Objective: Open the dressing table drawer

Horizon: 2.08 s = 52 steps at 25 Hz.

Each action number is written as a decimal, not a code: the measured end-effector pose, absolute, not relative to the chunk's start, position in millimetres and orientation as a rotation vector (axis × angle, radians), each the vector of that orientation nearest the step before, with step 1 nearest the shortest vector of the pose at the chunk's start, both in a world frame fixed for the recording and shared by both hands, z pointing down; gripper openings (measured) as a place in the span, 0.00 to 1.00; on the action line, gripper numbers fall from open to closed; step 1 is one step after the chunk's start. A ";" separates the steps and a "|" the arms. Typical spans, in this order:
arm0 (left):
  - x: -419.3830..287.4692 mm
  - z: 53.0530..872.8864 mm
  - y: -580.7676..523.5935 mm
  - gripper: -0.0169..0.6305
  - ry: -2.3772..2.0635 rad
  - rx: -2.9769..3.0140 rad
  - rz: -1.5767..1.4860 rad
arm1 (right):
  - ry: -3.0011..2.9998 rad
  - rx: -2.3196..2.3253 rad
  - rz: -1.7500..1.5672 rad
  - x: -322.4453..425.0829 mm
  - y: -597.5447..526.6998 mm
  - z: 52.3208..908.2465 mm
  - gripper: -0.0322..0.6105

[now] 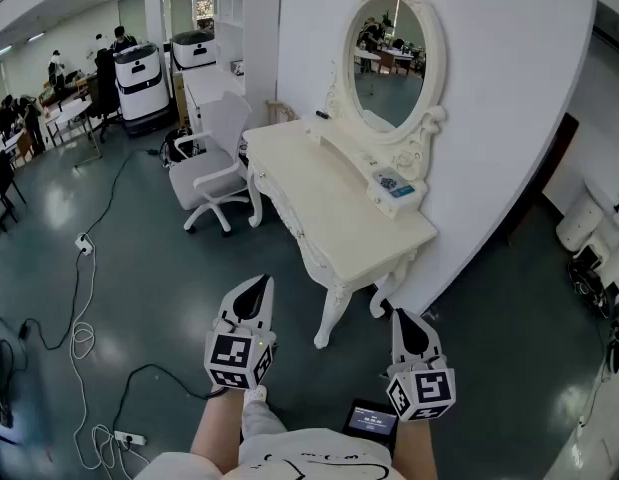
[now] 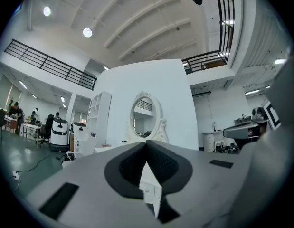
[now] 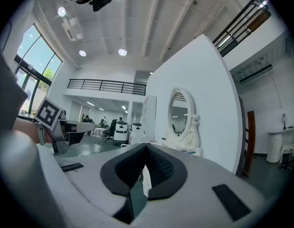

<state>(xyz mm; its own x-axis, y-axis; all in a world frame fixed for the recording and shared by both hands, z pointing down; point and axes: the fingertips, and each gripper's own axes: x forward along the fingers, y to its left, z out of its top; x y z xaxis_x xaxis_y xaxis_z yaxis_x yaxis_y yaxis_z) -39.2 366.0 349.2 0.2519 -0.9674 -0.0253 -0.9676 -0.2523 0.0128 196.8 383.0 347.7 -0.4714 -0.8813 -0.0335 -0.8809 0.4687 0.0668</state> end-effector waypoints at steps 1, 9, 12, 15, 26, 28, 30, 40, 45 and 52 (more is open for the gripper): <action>-35.9 349.1 369.0 0.04 1.916 -2.481 0.041 | -2.689 1.612 -0.116 199.4 385.5 347.9 0.08; -29.6 351.3 378.6 0.04 1.926 -2.476 0.026 | -2.699 1.626 -0.142 208.7 393.9 345.3 0.08; -34.2 351.1 373.6 0.04 1.917 -2.480 0.023 | -2.687 1.642 -0.142 206.5 388.8 345.5 0.08; -45.1 350.5 364.5 0.04 1.908 -2.483 0.021 | -2.680 1.662 -0.130 198.0 379.7 346.4 0.08; -98.9 346.3 299.5 0.04 1.857 -2.513 0.011 | -2.651 1.707 -0.134 142.8 319.9 341.6 0.08; -110.1 345.4 284.4 0.04 1.846 -2.524 0.012 | -2.642 1.717 -0.136 131.4 306.5 340.4 0.08; -120.8 344.5 270.1 0.04 1.830 -2.540 0.012 | -2.634 1.730 -0.133 119.5 294.0 339.3 0.08; -169.4 345.6 200.4 0.04 1.737 -2.606 -0.010 | -2.583 1.794 -0.105 65.2 235.7 342.1 0.08; -183.8 347.4 176.1 0.04 1.692 -2.641 -0.006 | -2.544 1.839 -0.098 50.2 220.9 344.8 0.08; -192.7 353.4 154.3 0.04 1.669 -2.665 0.003 | -2.517 1.862 -0.077 41.5 201.1 351.6 0.08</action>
<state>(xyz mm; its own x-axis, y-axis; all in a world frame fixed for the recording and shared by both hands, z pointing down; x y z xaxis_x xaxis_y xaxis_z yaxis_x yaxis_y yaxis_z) -192.7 154.3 353.4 0.4367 -0.8996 -0.0001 -0.8996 -0.4367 0.0029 41.5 201.1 351.6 -0.2927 -0.9559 -0.0215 -0.9555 0.2916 0.0453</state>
